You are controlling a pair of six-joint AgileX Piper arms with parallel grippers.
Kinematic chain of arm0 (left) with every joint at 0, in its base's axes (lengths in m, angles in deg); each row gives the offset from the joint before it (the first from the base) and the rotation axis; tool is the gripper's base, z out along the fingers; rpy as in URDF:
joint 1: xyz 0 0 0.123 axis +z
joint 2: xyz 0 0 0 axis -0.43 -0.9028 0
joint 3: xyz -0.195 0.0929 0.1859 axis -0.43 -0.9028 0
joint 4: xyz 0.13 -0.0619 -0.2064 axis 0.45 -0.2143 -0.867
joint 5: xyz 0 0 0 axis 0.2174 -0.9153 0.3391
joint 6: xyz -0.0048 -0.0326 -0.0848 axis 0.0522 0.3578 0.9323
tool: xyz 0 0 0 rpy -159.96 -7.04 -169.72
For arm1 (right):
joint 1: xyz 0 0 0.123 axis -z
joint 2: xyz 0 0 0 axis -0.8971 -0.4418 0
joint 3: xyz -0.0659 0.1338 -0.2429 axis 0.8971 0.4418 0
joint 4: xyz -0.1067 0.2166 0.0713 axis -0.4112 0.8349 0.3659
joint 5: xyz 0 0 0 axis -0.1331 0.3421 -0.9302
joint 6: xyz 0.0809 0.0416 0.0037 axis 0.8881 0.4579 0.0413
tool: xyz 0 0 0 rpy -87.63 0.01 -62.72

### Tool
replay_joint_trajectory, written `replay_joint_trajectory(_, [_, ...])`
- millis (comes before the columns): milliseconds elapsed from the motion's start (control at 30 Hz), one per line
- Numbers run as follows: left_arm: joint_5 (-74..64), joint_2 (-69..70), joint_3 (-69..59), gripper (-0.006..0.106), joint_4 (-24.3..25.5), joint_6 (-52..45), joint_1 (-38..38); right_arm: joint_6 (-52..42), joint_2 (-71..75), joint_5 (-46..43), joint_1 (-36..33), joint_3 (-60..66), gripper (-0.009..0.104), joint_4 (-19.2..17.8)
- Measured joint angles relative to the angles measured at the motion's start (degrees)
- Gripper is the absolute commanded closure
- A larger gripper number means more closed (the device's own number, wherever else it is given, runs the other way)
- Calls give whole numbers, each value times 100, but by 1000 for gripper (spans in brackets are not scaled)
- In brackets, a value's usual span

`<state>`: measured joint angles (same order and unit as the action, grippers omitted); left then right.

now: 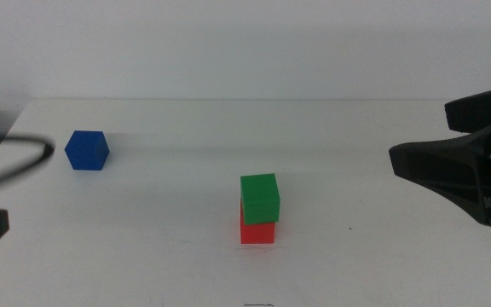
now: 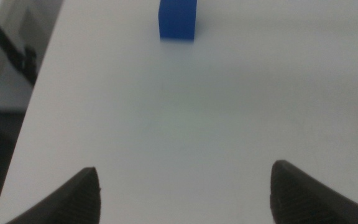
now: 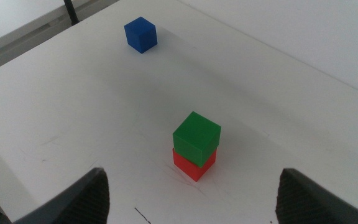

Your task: Stack red cubes first, then green, then blue cubes in a specific spot.

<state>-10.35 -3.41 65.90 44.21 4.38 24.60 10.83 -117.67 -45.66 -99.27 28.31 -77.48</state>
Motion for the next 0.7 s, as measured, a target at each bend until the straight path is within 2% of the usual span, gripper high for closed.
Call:
replay_joint_trajectory(200, [-1202, -1364, 1373, 7, -12, -325, 0, -2, 0, 0, 0, 0, 11, 0])
replay_joint_trajectory(700, [-2157, -4686, 4349, 7, -4, -1172, 0, -6, 0, 0, 0, 5, 11, 0])
